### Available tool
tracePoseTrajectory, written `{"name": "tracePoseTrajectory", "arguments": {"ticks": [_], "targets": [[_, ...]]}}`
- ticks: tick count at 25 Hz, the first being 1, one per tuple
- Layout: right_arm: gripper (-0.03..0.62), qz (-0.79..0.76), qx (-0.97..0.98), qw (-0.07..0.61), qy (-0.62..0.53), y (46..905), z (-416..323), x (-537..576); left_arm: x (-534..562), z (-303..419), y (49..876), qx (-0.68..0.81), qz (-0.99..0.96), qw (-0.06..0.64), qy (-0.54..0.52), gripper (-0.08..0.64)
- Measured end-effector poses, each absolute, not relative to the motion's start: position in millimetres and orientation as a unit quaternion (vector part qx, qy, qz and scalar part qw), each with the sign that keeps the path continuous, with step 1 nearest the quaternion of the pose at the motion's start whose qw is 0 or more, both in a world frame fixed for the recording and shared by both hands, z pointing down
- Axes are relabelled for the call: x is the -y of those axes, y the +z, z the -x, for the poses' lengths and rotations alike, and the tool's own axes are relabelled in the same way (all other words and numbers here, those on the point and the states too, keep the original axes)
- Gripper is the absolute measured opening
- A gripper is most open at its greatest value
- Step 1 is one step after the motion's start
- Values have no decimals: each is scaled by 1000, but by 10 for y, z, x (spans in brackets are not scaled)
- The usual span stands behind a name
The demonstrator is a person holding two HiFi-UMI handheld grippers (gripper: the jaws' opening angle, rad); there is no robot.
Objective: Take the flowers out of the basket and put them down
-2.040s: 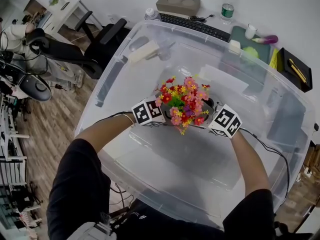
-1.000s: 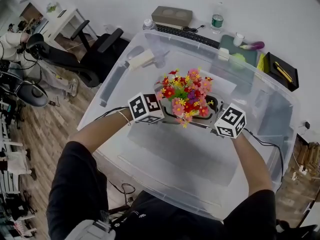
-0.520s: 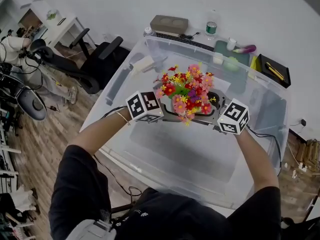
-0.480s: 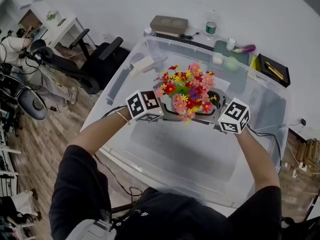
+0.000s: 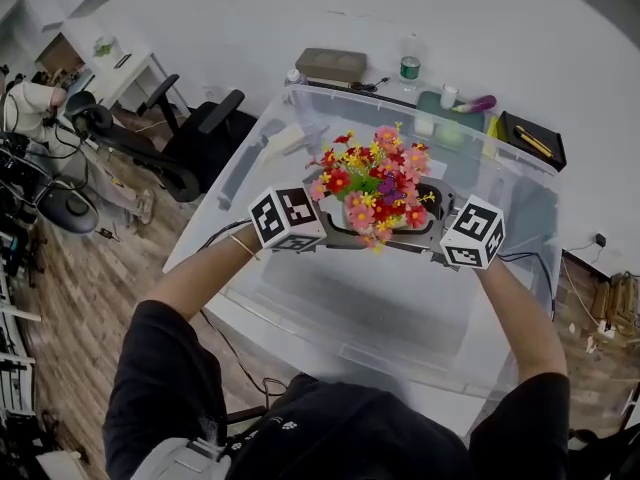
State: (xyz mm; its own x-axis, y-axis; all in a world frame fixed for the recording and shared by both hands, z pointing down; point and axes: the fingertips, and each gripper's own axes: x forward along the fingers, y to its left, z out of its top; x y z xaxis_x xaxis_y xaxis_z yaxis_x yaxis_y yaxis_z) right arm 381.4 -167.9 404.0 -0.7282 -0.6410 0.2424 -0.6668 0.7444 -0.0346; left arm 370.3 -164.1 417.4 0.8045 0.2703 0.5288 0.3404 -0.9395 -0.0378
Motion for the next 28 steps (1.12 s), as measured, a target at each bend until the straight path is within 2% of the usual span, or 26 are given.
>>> {"name": "tracePoseTrajectory", "arguments": {"ticks": [28], "targets": [[457,-358,925,125,25,3634,-3801,888,872,-3714,3815,144,952,102,-250,471]]}}
